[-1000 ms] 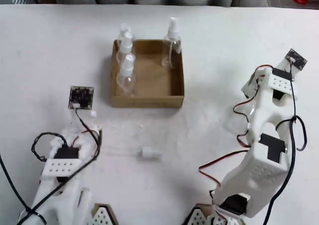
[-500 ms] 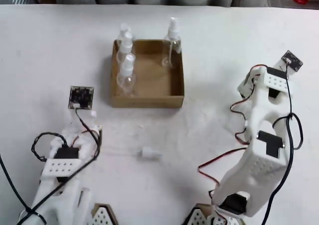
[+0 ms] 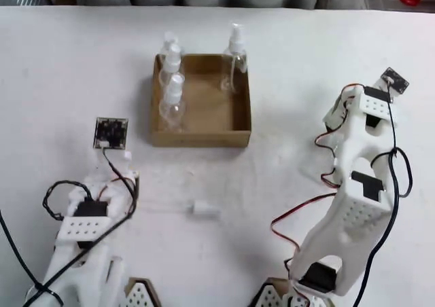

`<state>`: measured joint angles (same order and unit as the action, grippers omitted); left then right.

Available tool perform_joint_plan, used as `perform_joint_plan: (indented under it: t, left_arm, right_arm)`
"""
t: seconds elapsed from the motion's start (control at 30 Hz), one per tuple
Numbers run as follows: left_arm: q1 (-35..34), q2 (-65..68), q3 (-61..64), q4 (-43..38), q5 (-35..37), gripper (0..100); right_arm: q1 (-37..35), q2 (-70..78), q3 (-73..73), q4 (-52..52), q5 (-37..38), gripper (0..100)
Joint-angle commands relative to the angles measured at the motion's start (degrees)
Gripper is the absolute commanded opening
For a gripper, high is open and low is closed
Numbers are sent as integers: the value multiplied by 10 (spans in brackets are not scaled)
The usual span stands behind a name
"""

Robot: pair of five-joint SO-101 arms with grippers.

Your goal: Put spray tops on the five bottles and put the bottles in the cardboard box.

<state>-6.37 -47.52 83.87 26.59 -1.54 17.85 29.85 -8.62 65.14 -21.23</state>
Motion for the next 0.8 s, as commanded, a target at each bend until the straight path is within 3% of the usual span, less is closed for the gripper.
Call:
perform_joint_plan:
  t: [0.0,0.17,0.43,0.67,0.77]
  left_arm:
    - [4,-5,-39,-11,6,20]
    - [4,-5,-39,-11,6,20]
    - [4,-5,-39,-11,6,20]
    - [4,-5,-38,-11,6,20]
    - [4,-5,-38,-11,6,20]
  right_arm:
    - [-3,-18,-27,20,11,230]
    - [-13,-32,-27,40,11,333]
    - [-22,-66,-27,95,11,333]
    - [-23,-33,-28,40,14,228]
    - [-19,-21,-40,33,13,227]
